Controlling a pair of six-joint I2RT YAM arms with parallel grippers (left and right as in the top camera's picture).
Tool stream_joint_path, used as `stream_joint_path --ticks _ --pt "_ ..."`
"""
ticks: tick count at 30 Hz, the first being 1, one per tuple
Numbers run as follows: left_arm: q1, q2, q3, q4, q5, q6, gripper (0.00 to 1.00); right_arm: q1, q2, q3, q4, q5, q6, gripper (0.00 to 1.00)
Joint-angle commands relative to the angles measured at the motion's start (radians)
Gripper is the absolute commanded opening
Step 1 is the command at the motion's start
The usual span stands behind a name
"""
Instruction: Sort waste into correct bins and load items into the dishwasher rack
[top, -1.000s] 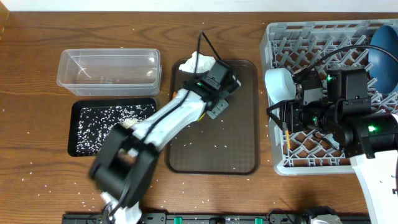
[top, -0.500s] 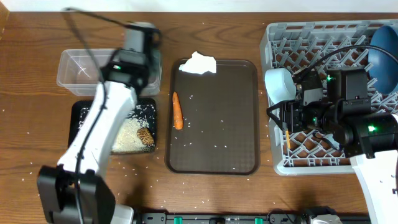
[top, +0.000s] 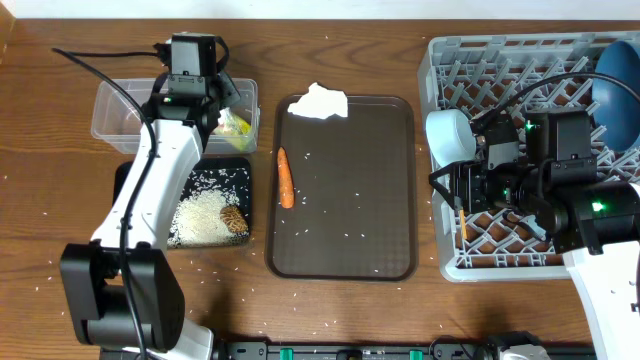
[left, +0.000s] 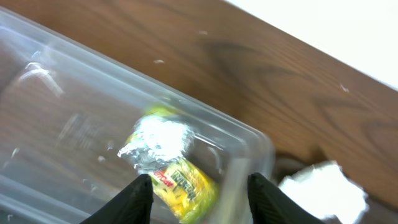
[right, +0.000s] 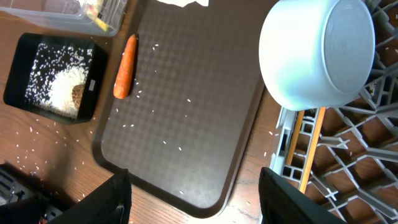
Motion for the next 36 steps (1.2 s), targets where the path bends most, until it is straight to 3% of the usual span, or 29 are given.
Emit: stream_joint_path --ticks 1,6,11,20,29,36 --pt "-0.057 -0.066 -0.002 0.025 0.151 0.246 0.53 0.015 -0.002 0.001 -0.002 0.003 -0.002 0.59" --pt "-0.19 -0.01 -0.002 0.058 0.182 0.621 0.64 0.015 -0.002 0.001 0.007 0.003 -0.001 0.61" --pt "-0.272 0.119 -0.002 0.142 0.181 0.824 0.68 0.015 -0.002 0.001 0.006 0.003 -0.002 0.61" --pt "-0.299 0.322 -0.002 0.301 0.177 0.836 0.69 0.015 -0.002 0.001 0.006 0.003 -0.001 0.61" --pt "-0.299 0.431 -0.002 0.351 0.177 0.835 0.68 0.015 -0.001 0.001 0.004 0.003 -0.002 0.61" --pt "-0.299 0.454 -0.003 0.364 0.177 0.817 0.51 0.015 -0.001 0.001 0.0 0.003 -0.002 0.6"
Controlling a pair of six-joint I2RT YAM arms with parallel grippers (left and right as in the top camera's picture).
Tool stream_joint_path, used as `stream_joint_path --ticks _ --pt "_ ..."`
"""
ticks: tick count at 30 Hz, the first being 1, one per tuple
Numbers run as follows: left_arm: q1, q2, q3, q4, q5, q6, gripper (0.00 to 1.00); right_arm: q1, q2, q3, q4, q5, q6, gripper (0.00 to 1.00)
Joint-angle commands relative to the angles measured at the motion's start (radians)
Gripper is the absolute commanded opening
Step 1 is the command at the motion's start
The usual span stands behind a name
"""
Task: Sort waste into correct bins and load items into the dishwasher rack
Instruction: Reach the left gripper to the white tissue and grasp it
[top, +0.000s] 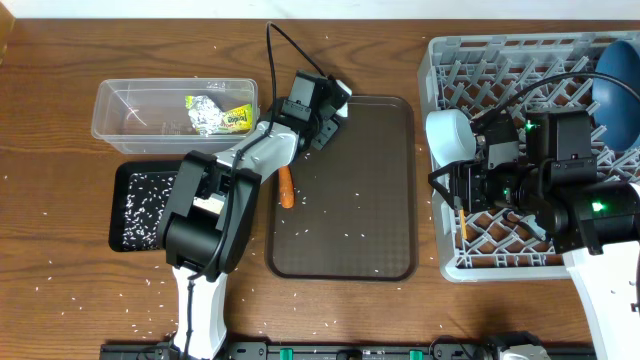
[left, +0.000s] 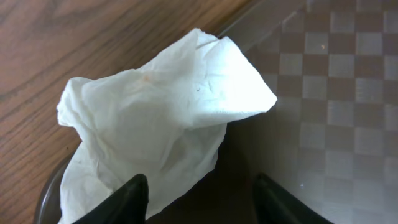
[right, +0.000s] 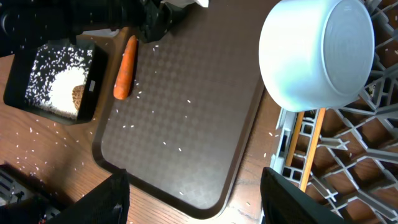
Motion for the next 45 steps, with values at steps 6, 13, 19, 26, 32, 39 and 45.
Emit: stream_joint_path --ticks 6,13,19,26,32,39,45 --pt "0.0 0.022 -0.002 -0.024 0.007 -0.042 0.3 0.015 -0.001 0.001 -0.006 0.003 -0.002 0.59" --pt "-0.01 0.006 -0.002 -0.082 0.021 -0.072 0.06 0.015 -0.001 0.001 -0.005 0.003 -0.002 0.59" --pt "-0.021 -0.085 -0.001 -0.17 0.023 -0.076 0.06 0.015 -0.001 0.001 -0.005 0.003 -0.002 0.58" --pt "-0.021 -0.202 -0.001 -0.217 0.026 -0.121 0.13 0.015 -0.001 0.001 -0.005 0.003 -0.002 0.58" --pt "-0.02 -0.128 -0.003 -0.126 0.019 -0.129 0.55 0.015 -0.001 0.001 -0.01 0.003 -0.002 0.58" --pt "-0.018 -0.039 -0.002 -0.007 -0.036 -0.351 0.55 0.015 -0.001 0.001 -0.007 0.003 -0.002 0.59" --pt "-0.014 0.003 -0.003 0.05 -0.093 -0.38 0.55 0.015 -0.001 0.001 -0.013 0.003 -0.002 0.59"
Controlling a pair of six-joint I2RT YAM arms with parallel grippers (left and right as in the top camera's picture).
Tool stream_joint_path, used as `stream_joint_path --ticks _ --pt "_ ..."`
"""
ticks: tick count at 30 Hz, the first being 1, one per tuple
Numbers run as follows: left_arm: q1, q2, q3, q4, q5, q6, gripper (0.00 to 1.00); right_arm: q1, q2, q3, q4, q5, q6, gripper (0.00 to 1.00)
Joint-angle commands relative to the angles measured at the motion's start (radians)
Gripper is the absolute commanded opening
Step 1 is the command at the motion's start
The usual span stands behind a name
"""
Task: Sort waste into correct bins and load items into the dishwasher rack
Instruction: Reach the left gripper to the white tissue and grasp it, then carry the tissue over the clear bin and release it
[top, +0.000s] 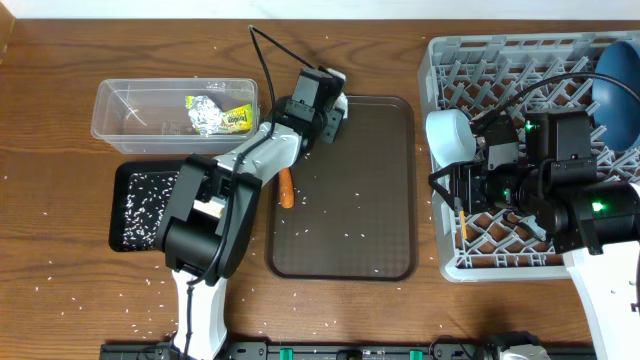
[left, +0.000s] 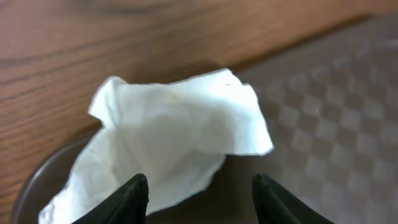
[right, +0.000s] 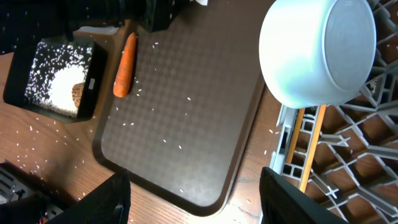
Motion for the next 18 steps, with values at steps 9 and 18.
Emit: stream_joint_path --ticks 9,18 --pt "0.012 0.085 -0.002 0.019 -0.056 -0.094 0.48 0.015 -0.001 0.001 -0.001 0.003 -0.002 0.59" --pt "0.011 0.083 -0.002 0.025 -0.025 -0.094 0.06 0.015 -0.001 0.001 -0.001 0.003 -0.002 0.59"
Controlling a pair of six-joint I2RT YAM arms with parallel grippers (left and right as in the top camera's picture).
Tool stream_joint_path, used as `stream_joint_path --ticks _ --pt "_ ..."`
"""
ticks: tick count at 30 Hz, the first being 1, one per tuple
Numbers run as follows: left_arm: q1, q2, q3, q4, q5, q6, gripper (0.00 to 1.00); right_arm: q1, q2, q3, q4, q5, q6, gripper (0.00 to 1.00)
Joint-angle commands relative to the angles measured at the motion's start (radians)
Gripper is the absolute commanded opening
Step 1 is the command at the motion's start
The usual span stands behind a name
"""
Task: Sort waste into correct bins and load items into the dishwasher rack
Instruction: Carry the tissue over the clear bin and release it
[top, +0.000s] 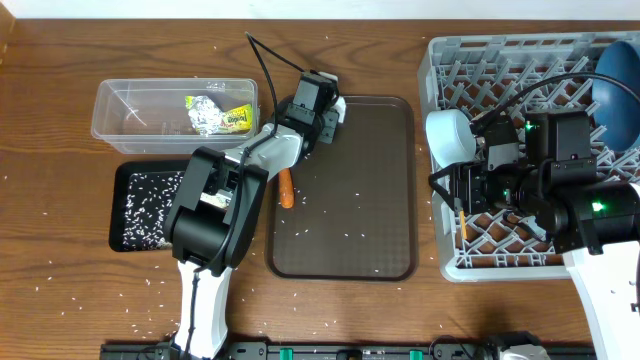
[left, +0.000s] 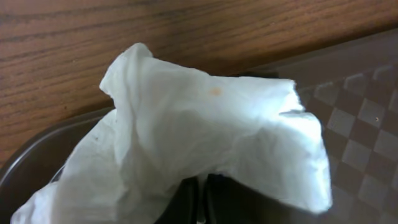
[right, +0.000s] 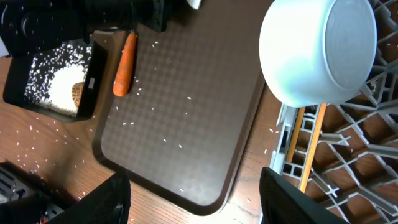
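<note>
A crumpled white napkin (left: 186, 124) lies at the far left corner of the brown tray (top: 350, 200). My left gripper (left: 200, 190) is shut on its lower edge, the two fingers pressed together under the paper; the overhead view shows that gripper (top: 322, 108) at the tray's corner. An orange carrot (top: 286, 188) lies along the tray's left rim. My right gripper (right: 194, 180) stands open above the gap between tray and grey dishwasher rack (top: 540, 60), holding nothing. A white bowl (right: 317, 53) sits upturned on the rack's left edge.
A clear bin (top: 130, 130) at the far left holds a yellow wrapper and foil (top: 215, 118). A black bin (top: 135, 205) with rice lies in front of it. A blue bowl (top: 617, 85) and orange chopsticks (right: 311, 149) are in the rack. Rice grains are scattered about.
My left gripper's fingers stood apart on either side of the napkin; now they are shut on it, and the napkin fills more of the wrist view. The right arm has not moved.
My left gripper was open over the clear bin, with the yellow wrapper below it. Then it was open above the napkin at the tray's far corner, then closer to it, and now it is shut on the napkin. The right gripper stayed open by the rack.
</note>
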Motion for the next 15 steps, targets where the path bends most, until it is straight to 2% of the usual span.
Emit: stream_joint_path --ticks 1,7,15 --pt "0.005 0.013 -0.003 -0.022 0.025 -0.006 0.06 0.015 -0.001 0.001 0.001 0.003 -0.002 0.59" --pt "0.001 -0.129 -0.003 -0.174 0.024 -0.005 0.06 0.015 -0.001 0.001 0.001 0.003 -0.002 0.59" --pt "0.026 -0.413 -0.002 -0.479 0.004 0.021 0.06 0.015 -0.001 0.001 -0.003 0.004 -0.002 0.59"
